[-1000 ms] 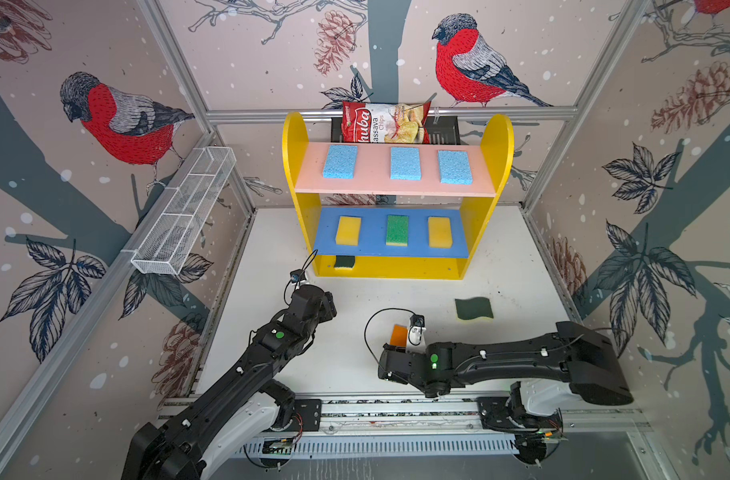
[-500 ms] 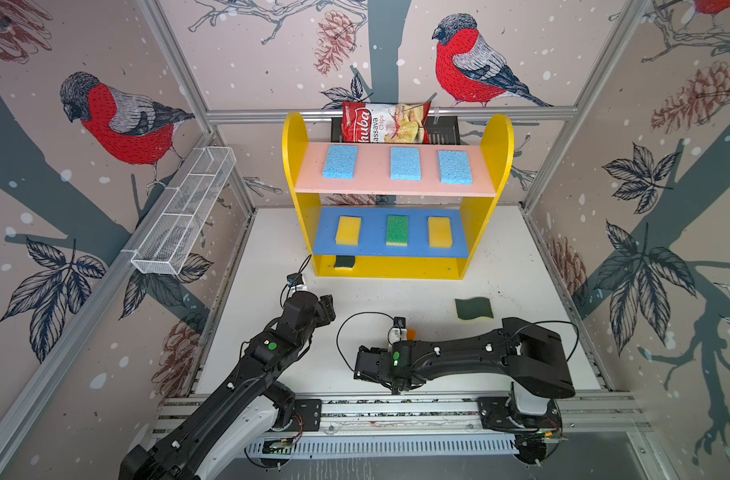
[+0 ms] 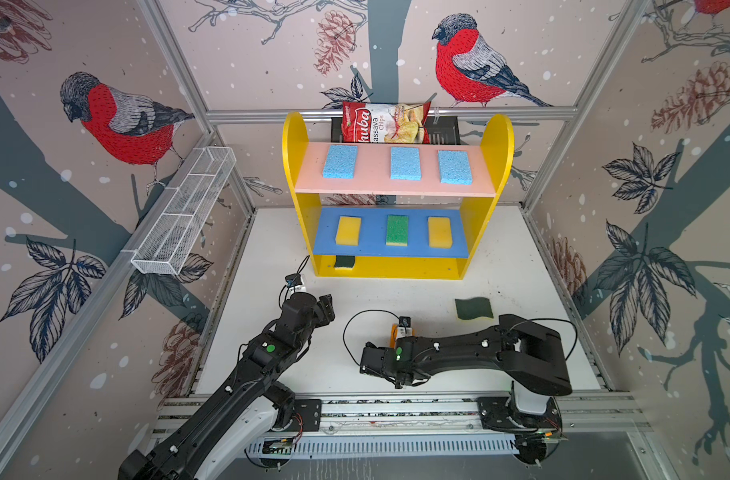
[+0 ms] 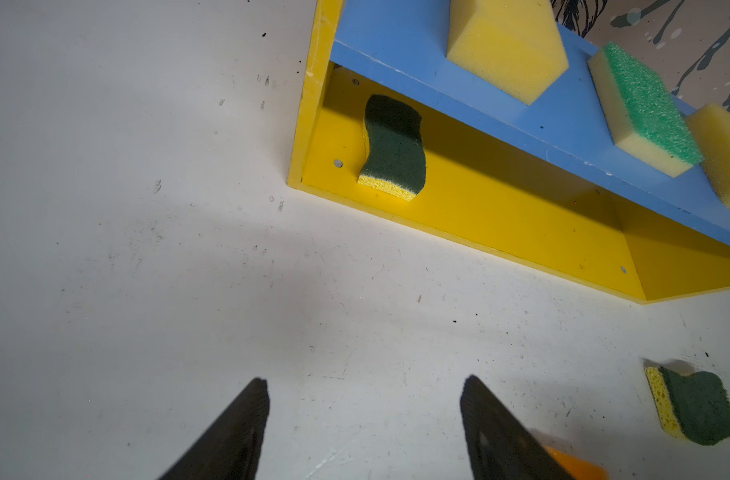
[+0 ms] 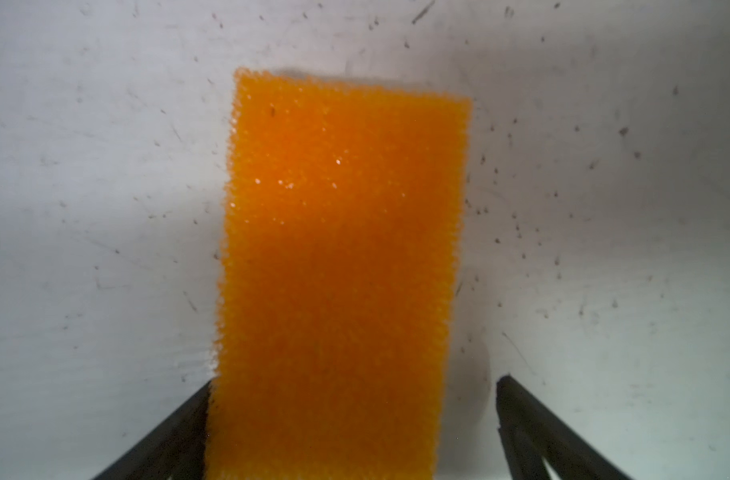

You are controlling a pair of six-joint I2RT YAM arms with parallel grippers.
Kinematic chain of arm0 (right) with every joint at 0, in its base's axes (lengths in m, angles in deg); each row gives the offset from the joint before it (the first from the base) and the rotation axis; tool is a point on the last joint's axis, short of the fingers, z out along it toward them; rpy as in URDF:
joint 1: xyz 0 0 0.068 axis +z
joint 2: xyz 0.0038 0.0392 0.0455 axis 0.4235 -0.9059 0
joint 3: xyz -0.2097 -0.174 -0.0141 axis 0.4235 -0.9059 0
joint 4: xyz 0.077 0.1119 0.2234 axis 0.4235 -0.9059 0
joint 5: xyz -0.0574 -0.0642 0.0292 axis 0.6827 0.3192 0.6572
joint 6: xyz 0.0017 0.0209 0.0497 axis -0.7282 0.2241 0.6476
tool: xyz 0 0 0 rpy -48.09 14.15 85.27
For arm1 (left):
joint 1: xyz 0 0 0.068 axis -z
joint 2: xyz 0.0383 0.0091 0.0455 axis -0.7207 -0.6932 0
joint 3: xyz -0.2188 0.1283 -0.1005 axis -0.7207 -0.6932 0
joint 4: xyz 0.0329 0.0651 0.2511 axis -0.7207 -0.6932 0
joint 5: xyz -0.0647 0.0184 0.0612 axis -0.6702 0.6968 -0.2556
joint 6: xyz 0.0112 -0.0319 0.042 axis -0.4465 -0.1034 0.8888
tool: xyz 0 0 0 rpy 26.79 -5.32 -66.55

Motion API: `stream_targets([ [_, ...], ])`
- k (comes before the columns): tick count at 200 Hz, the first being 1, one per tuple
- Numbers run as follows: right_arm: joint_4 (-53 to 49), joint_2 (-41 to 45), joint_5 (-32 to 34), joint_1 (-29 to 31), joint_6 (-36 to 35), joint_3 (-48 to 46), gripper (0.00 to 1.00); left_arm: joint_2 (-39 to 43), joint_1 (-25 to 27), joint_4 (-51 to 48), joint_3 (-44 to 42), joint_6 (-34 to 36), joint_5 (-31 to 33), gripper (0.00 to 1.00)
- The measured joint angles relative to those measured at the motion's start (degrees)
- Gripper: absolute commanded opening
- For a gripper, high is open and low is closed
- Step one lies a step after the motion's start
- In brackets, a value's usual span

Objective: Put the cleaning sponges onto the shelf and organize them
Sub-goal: 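Lower the right gripper and grasp the orange sponge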

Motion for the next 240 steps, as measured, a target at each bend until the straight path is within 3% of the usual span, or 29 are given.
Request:
stream_targets([
  [61, 0.7, 5.9, 0.5, 0.6, 1.0, -7.2, 0.94, 0.1, -0.1, 0.0, -1.2, -0.2, 0.0, 0.73],
  [135, 4.2, 6.2, 5.4, 1.3, -7.1, -8.2, 0.98, 2.7, -0.1, -0.7, -2.2, -2.8, 0.2, 0.73],
  [240, 16.2, 13.4, 7.0, 0.7, -15.5, -19.1, 0.85, 2.7, 0.0, -3.4, -2.4, -5.8, 0.2, 0.73],
])
